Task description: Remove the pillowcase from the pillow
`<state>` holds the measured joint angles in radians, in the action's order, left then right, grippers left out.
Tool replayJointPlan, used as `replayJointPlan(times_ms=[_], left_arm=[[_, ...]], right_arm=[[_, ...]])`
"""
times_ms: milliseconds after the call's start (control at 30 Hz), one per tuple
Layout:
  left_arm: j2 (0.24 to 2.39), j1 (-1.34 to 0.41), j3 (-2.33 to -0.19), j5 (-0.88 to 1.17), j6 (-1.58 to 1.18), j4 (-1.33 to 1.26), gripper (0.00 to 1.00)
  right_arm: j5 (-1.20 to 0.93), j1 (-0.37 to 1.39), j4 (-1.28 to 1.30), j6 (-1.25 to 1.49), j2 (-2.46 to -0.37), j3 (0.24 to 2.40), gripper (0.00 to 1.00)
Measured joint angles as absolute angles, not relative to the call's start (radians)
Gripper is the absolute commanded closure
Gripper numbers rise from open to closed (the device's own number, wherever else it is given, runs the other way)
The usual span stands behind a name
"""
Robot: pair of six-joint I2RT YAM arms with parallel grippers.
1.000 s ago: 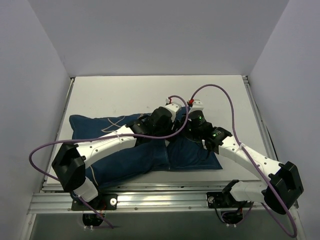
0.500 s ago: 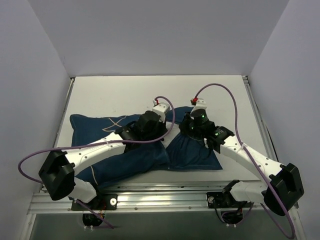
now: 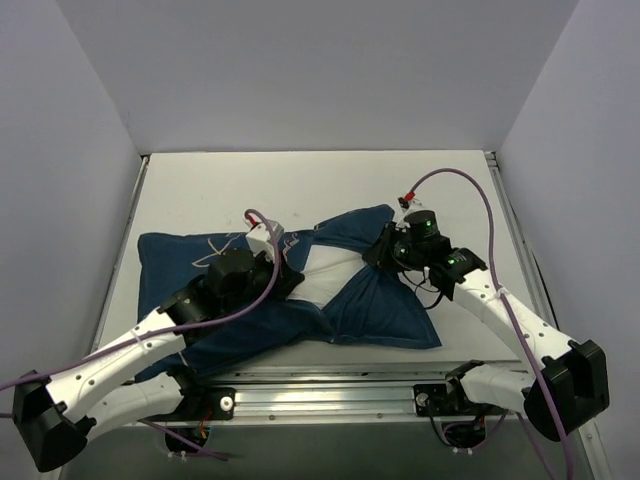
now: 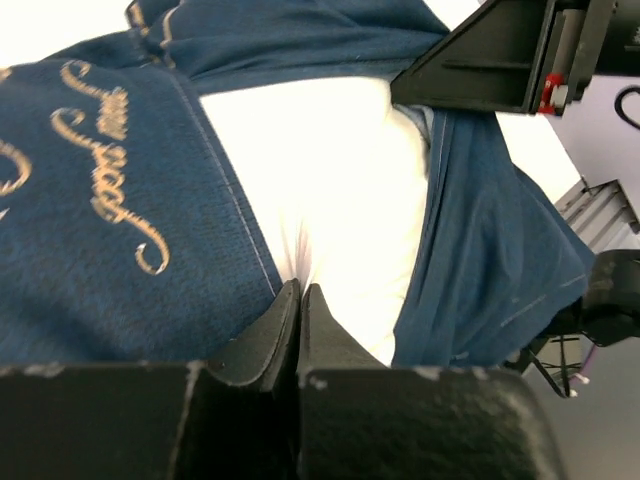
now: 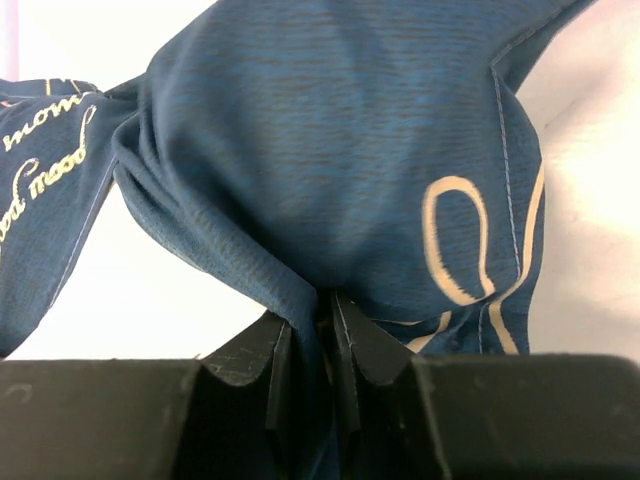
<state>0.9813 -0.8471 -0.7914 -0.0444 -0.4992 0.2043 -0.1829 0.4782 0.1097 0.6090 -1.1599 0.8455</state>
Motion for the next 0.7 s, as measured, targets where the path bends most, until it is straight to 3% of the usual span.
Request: replayJointPlan(times_ms=[100, 233, 367, 467, 500, 533, 633, 700], left_arm=[[0.902, -0.840, -0.758, -0.044, -0.530, 0.232, 0.98], [0.816, -0.805, -0.717, -0.080, -0.548, 0.307, 0.98], [0.846, -0.803, -0.715, -0.073, -0.556, 0.301, 0.97], [0.931, -0.803, -0.763, -0.066, -0.541, 0.321, 0.68], [0.976, -0.804, -0.801, -0.059, -0.533, 0.330, 0.41], [1.009, -0.805, -0.835, -0.053, -0.521, 0.338, 0.30], [1.086, -0.813, -0.947, -0.039, -0.508, 0.358, 0.11], [1.135, -0.817, -1.045, -0.038, -0.489, 0.374, 0.06]], right_arm=[[-0.282, 0.413, 0.127, 0.616, -1.160, 0.846, 1.00], [-0.260, 0.300, 0.191, 0.588, -1.161, 0.846, 1.00], [-0.237, 0.332, 0.162, 0.554, -1.165, 0.846, 1.00], [-0.164, 0.415, 0.107, 0.540, -1.176, 0.839, 1.00], [-0.144, 0.434, 0.085, 0.540, -1.176, 0.830, 1.00], [-0.129, 0.449, 0.063, 0.540, -1.176, 0.818, 1.00], [-0.091, 0.484, 0.000, 0.549, -1.173, 0.771, 1.00], [-0.064, 0.510, -0.017, 0.552, -1.169, 0.752, 1.00]])
